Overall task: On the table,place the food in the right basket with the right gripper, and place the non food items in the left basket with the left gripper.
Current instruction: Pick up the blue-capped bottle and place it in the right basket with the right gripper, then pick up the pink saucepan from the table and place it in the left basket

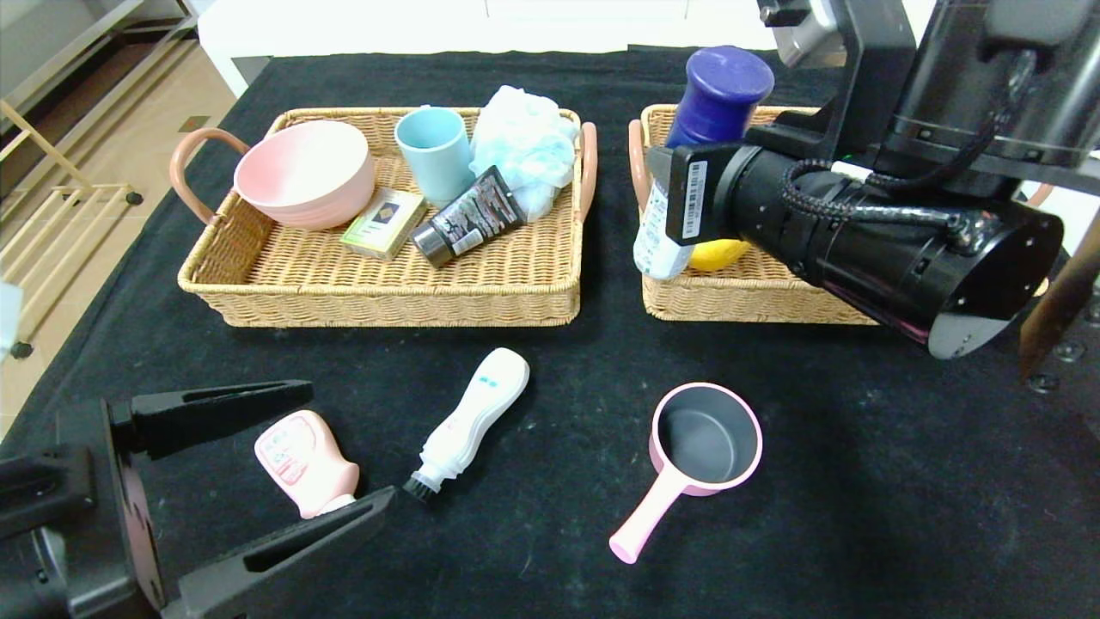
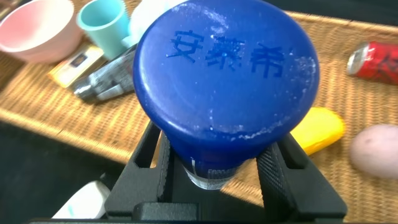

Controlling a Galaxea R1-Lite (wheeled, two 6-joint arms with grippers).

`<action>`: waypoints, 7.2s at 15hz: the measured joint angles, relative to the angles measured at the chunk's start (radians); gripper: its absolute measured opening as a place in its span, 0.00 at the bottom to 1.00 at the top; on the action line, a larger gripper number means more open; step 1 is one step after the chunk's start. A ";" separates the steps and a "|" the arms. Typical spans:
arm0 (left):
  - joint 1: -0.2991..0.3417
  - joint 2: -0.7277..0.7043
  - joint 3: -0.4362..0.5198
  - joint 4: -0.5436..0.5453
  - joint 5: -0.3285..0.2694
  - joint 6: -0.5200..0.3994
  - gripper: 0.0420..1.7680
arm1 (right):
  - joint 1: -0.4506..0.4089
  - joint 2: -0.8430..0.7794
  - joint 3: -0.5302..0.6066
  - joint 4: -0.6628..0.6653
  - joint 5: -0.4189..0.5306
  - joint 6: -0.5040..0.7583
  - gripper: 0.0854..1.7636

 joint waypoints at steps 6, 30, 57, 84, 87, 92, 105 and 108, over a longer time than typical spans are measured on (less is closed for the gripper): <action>0.001 0.001 0.001 -0.003 0.000 0.002 0.97 | -0.129 0.067 -0.203 0.087 0.007 0.000 0.44; 0.009 -0.005 0.000 -0.006 0.000 0.012 0.97 | -0.232 0.348 -0.541 0.166 -0.003 0.004 0.78; 0.010 -0.010 -0.001 -0.005 0.002 0.021 0.97 | -0.047 -0.277 0.262 0.594 -0.068 0.442 0.96; 0.009 -0.014 -0.004 -0.003 0.001 0.024 0.97 | 0.051 -0.078 0.288 0.685 -0.010 0.635 0.73; 0.009 -0.016 -0.004 -0.001 0.001 0.024 0.97 | 0.051 -0.068 0.286 0.687 -0.010 0.636 0.50; 0.008 -0.016 -0.004 0.002 0.001 0.024 0.97 | 0.053 -0.065 0.286 0.686 -0.008 0.635 0.04; 0.009 -0.018 -0.003 0.000 0.001 0.024 0.97 | 0.082 -0.145 0.121 0.694 -0.014 0.576 0.04; 0.009 -0.017 -0.006 0.008 0.002 0.023 0.97 | 0.104 -0.107 0.006 0.673 -0.015 0.524 0.04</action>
